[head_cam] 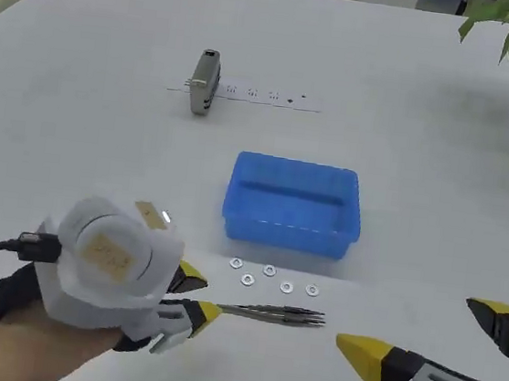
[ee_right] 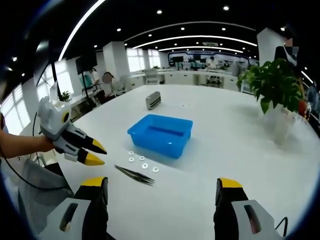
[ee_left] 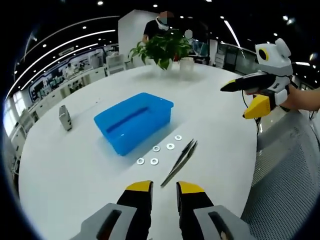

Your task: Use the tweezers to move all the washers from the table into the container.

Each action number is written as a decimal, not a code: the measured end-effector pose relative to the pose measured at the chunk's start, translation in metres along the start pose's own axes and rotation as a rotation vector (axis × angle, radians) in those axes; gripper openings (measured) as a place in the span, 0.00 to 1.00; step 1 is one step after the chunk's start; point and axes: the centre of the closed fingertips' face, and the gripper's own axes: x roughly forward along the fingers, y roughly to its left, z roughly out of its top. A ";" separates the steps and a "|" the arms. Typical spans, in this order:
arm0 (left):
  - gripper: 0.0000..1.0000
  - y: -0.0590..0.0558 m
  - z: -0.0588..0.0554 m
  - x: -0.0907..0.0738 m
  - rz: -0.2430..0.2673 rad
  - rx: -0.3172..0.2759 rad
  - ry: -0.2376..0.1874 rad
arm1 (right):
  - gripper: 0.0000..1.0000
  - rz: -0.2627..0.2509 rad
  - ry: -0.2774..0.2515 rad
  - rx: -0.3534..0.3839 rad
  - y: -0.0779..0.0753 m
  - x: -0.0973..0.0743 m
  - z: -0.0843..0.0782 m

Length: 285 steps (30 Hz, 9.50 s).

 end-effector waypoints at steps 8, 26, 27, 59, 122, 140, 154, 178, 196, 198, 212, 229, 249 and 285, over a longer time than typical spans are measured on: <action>0.11 0.000 -0.008 0.019 -0.043 0.039 0.047 | 0.88 0.011 0.013 0.010 0.002 0.003 -0.002; 0.00 -0.017 -0.017 0.034 -0.141 0.223 0.101 | 0.86 0.045 0.023 0.003 0.012 0.007 -0.002; 0.00 -0.020 -0.017 0.034 -0.155 0.250 0.099 | 0.86 0.049 0.022 0.000 0.014 0.007 -0.001; 0.00 -0.052 0.051 -0.049 -0.103 0.225 -0.111 | 0.68 0.319 0.057 -0.179 0.087 0.004 0.014; 0.00 -0.077 0.103 -0.151 -0.191 0.254 -0.216 | 0.01 0.763 0.025 -0.669 0.180 -0.017 0.050; 0.43 0.001 0.018 -0.175 0.447 -0.188 -0.342 | 0.00 0.603 -0.077 -0.434 0.137 0.029 0.074; 0.89 0.030 -0.019 -0.163 0.722 -0.234 -0.299 | 0.01 0.511 -0.137 -0.312 0.115 0.072 0.080; 0.88 0.031 -0.035 -0.144 0.674 -0.264 -0.242 | 0.02 0.375 -0.189 -0.269 0.096 0.140 0.063; 0.84 0.031 -0.038 -0.144 0.677 -0.273 -0.226 | 0.02 0.327 -0.205 -0.294 0.088 0.152 0.059; 0.84 0.030 -0.039 -0.143 0.676 -0.271 -0.220 | 0.02 0.329 -0.203 -0.298 0.089 0.151 0.058; 0.83 0.031 -0.042 -0.142 0.683 -0.267 -0.198 | 0.03 0.307 -0.171 -0.361 0.085 0.145 0.050; 0.83 0.032 -0.045 -0.142 0.684 -0.267 -0.185 | 0.01 0.304 -0.089 -0.334 0.081 0.140 0.056; 0.82 0.032 -0.046 -0.142 0.685 -0.262 -0.177 | 0.00 0.359 0.171 -0.378 0.094 0.108 0.048; 0.78 0.033 -0.051 -0.141 0.692 -0.262 -0.150 | 0.01 0.351 0.086 -0.180 0.097 0.130 0.056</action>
